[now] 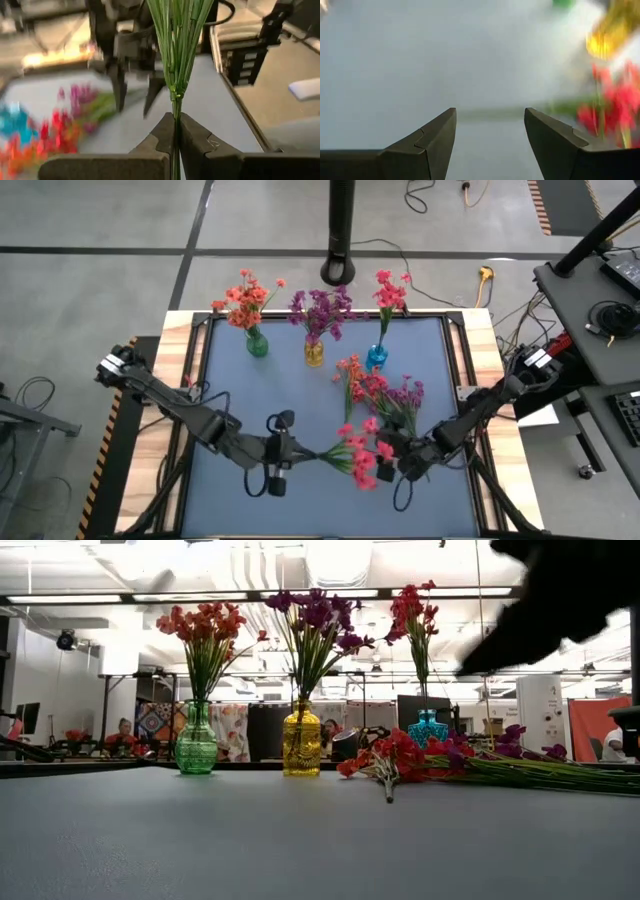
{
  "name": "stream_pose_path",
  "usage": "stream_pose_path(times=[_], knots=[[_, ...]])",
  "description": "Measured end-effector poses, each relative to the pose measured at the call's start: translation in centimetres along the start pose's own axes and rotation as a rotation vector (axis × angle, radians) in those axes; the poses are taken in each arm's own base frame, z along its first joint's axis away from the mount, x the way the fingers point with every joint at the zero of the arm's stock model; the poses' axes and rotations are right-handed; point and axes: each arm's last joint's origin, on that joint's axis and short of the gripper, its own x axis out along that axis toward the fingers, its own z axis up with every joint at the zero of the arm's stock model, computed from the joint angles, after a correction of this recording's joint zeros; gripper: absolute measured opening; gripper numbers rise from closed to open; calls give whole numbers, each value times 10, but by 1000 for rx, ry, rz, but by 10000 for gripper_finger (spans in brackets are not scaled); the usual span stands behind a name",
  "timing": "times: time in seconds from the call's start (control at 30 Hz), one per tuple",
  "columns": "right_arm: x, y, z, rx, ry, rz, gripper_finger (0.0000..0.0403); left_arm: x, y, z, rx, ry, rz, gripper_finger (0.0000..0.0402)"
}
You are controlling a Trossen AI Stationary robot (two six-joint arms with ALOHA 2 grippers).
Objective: Sort flowers into vase by color
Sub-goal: Put the bottom pink flowers into the blue vase
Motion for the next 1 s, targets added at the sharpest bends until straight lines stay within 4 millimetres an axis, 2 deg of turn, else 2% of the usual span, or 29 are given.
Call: stream_pose_path(times=[0.13, 0.33, 0.53, 0.8, 0.9, 1.0], knots=[[4, 2, 14, -30, -240, 59, 228, 11, 9, -13, 65, -101, 10, 0], [5, 0, 39, -81, -493, 111, 228, 27, 23, -44, 32, -196, 57, 0], [18, -3, 59, -108, -559, 170, 228, 37, 27, -60, -7, -281, 70, 0], [30, 0, 75, -153, -592, 165, 227, 56, 30, -75, -8, -266, 104, 0], [31, 2, 76, -161, -591, 166, 215, 60, 30, -74, -8, -272, 109, 0], [31, 2, 77, -151, -596, 166, 186, 60, 30, -74, -6, -275, 110, 0]])
